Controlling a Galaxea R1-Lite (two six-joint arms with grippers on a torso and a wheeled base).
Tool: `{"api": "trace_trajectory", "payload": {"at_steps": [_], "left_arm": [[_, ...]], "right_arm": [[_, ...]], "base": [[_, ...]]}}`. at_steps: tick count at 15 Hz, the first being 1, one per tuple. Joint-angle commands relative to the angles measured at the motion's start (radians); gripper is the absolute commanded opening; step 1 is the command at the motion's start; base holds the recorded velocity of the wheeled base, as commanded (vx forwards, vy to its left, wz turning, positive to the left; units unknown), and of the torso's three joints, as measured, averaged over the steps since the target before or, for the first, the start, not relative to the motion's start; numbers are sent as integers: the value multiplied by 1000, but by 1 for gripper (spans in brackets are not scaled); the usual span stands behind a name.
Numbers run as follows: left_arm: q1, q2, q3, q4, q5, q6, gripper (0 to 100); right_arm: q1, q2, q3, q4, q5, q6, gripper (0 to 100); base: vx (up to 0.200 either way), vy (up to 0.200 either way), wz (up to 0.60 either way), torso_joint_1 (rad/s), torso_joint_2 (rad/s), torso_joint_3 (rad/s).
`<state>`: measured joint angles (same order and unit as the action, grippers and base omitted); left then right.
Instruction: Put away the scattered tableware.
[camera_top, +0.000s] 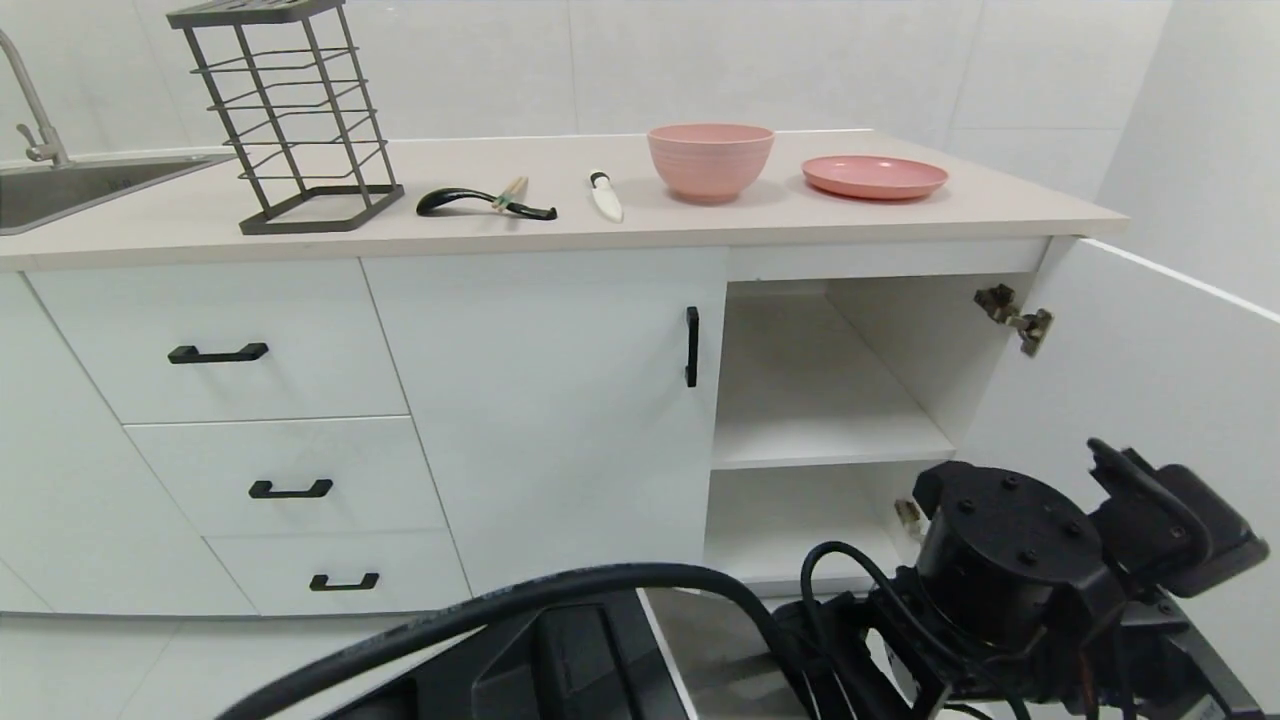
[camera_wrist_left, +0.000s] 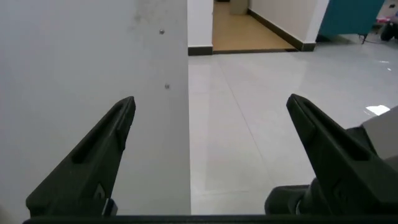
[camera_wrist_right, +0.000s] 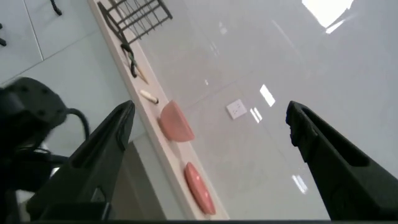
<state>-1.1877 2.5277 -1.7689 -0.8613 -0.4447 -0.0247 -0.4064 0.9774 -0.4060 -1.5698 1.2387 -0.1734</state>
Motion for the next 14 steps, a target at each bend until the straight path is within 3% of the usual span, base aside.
{"api": "trace_trajectory", "payload": {"at_steps": [1,4,7,8,9,10,11,12,14], "left_arm": [[86,-96,71,-12,4,-4,100],[201,-293,243,-28,12,-3,100],[353,-538,464,-68,14,6,100],[373,-580,510,-79,14,12,100],[419,-681,625,-97,14,37,100],[493,-808,778,-114,14,85,100],[543,-886,859,-117,14,121,100],[655,-1047,1003,-110,11,167,100],[775,-1256,1231,-108,9,186,100]], "right_arm": [[29,-65,-8,-1,1,-1,100],[100,-105,70,-1,2,-5,100],[241,-144,242,-1,19,-32,100],[273,-152,274,-1,33,-35,100],[327,-177,348,-1,74,-47,100],[343,-218,406,42,107,-70,100],[345,-255,406,97,123,-78,100],[357,-361,406,255,151,-84,100],[400,-568,406,560,154,-97,100]], "base": [[0,0,0,0,0,0],[0,0,0,0,0,0],[0,0,0,0,0,0],[0,0,0,0,0,0],[0,0,0,0,0,0],[0,0,0,0,0,0],[0,0,0,0,0,0],[0,0,0,0,0,0],[0,0,0,0,0,0]]}}
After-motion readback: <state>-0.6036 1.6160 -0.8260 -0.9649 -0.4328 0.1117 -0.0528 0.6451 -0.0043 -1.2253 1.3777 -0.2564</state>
